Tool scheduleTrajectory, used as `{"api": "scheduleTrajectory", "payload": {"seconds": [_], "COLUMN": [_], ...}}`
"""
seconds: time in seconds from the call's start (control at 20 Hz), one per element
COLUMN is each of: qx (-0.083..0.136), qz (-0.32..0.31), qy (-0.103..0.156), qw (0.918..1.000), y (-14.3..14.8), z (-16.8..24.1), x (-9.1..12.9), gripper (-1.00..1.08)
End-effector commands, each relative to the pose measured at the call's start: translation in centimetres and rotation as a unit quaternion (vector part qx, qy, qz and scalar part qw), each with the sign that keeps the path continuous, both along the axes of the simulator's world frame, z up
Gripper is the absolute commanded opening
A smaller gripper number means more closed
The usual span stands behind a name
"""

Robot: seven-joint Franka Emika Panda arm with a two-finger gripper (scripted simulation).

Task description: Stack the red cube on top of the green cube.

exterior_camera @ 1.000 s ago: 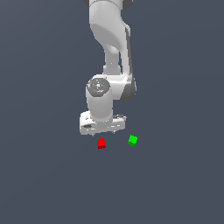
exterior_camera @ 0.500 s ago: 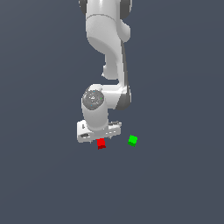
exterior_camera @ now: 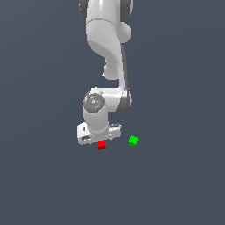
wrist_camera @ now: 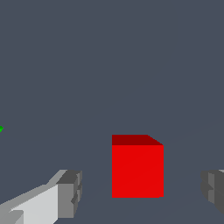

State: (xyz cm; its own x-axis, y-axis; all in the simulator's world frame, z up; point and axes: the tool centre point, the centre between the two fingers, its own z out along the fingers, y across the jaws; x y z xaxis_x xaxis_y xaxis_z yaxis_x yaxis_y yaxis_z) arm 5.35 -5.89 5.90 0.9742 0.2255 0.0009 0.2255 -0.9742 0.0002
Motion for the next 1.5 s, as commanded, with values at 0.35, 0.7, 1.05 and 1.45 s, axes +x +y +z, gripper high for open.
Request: {"api": "scheduleTrajectory", "payload": {"seconds": [0.35, 0.7, 1.05, 1.45], "qx": [0.000, 0.000, 0.000, 0.000], "qz": [0.001, 0.001, 0.001, 0.001], "qy": [0.000, 0.000, 0.000, 0.000], "qw": [1.0000, 1.0000, 1.0000, 1.0000], "y": [0.0, 0.0, 0.0, 0.0], "z": [-3.8, -3.9, -3.9, -1.9], "x": [0.0, 0.1, 0.1, 0.0], "gripper": [1.00, -1.00, -1.00, -1.00]}}
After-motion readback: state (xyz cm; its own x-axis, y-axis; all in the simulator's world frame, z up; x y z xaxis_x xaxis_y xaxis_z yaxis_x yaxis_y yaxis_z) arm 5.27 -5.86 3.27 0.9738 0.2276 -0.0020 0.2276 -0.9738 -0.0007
